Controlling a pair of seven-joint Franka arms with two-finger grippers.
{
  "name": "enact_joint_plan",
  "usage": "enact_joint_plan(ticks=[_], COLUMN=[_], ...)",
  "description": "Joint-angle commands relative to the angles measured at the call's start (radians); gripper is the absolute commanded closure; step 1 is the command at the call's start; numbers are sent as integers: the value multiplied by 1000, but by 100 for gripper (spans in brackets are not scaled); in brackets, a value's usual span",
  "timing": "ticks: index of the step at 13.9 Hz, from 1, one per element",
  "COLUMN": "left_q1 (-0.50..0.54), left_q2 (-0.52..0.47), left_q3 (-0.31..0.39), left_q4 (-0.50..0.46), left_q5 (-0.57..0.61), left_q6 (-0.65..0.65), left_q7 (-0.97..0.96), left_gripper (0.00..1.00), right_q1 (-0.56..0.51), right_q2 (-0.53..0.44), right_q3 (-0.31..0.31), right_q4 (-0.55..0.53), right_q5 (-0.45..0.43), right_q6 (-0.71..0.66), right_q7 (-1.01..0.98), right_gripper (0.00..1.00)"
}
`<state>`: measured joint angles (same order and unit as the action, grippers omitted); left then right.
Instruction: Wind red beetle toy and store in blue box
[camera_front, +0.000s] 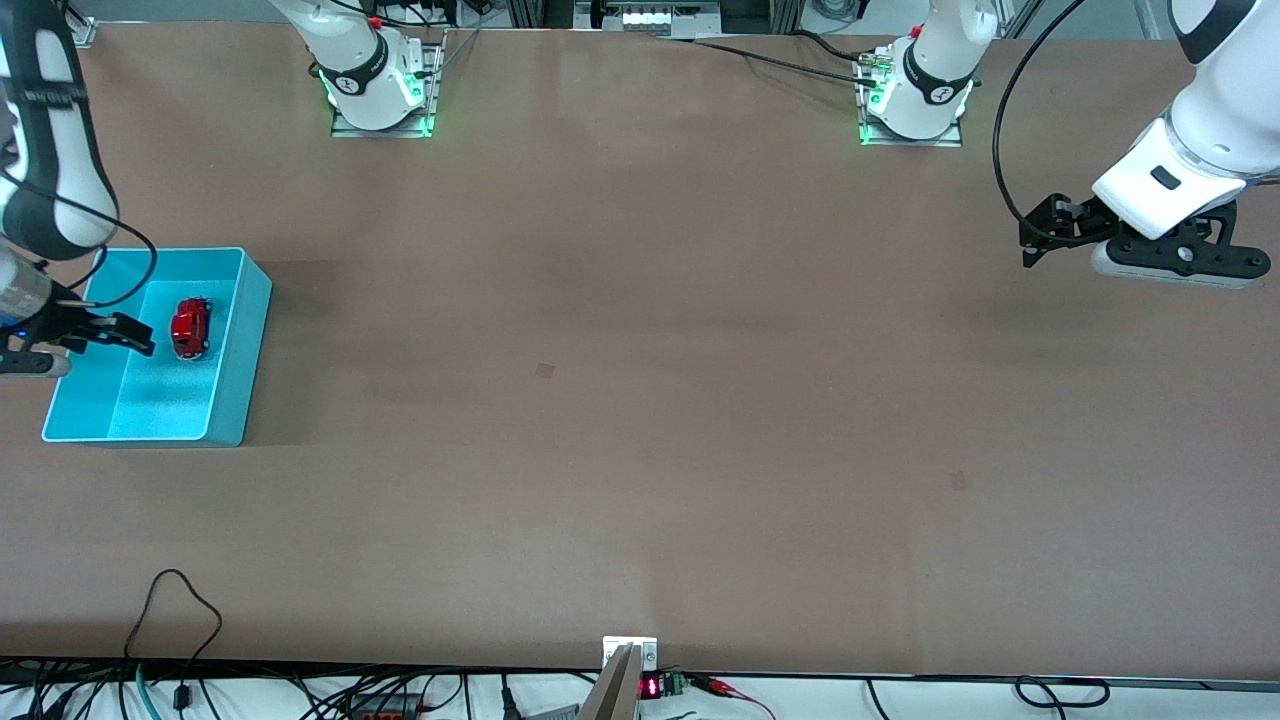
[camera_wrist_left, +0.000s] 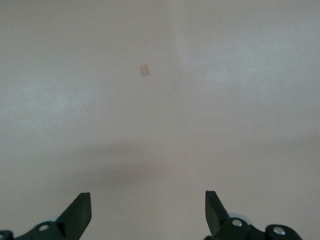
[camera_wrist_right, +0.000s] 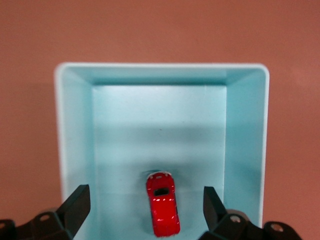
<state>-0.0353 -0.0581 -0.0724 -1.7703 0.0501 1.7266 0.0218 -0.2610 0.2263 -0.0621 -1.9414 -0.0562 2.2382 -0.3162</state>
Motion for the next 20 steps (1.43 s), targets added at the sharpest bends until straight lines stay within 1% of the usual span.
enact_joint_plan(ticks=[1,3,6,7,9,13,20], left_q1=[6,8,3,3,3,5,6], left_q2=[3,3,3,3,3,3,3], left_q3=[-1,-1,-1,-1,-1,-1,-1], left_q4=[19,19,19,19,19,19,17], left_q5=[-18,-18,-18,-18,-18,-18,-18], left_q6=[-18,-18,-18,-18,-18,-18,-18], left_q7=[4,4,-6,-5,-5,-5,-5], left_gripper=[0,0,0,0,0,0,0], right_q1=[11,69,124,143,155,195,198], right_q2=[-73,-91,-139,-140,-150,-194,-196], right_q3=[76,80,79,79,79,68,67], right_q4=[138,267,396,442,452,388,383], right_q5=[22,22,19,18,22,22,26], right_q6=[-257,-436,-662,-717,-727,-726,-727], right_q7=[14,106,124,124,126,178,180], right_gripper=[0,0,0,0,0,0,0])
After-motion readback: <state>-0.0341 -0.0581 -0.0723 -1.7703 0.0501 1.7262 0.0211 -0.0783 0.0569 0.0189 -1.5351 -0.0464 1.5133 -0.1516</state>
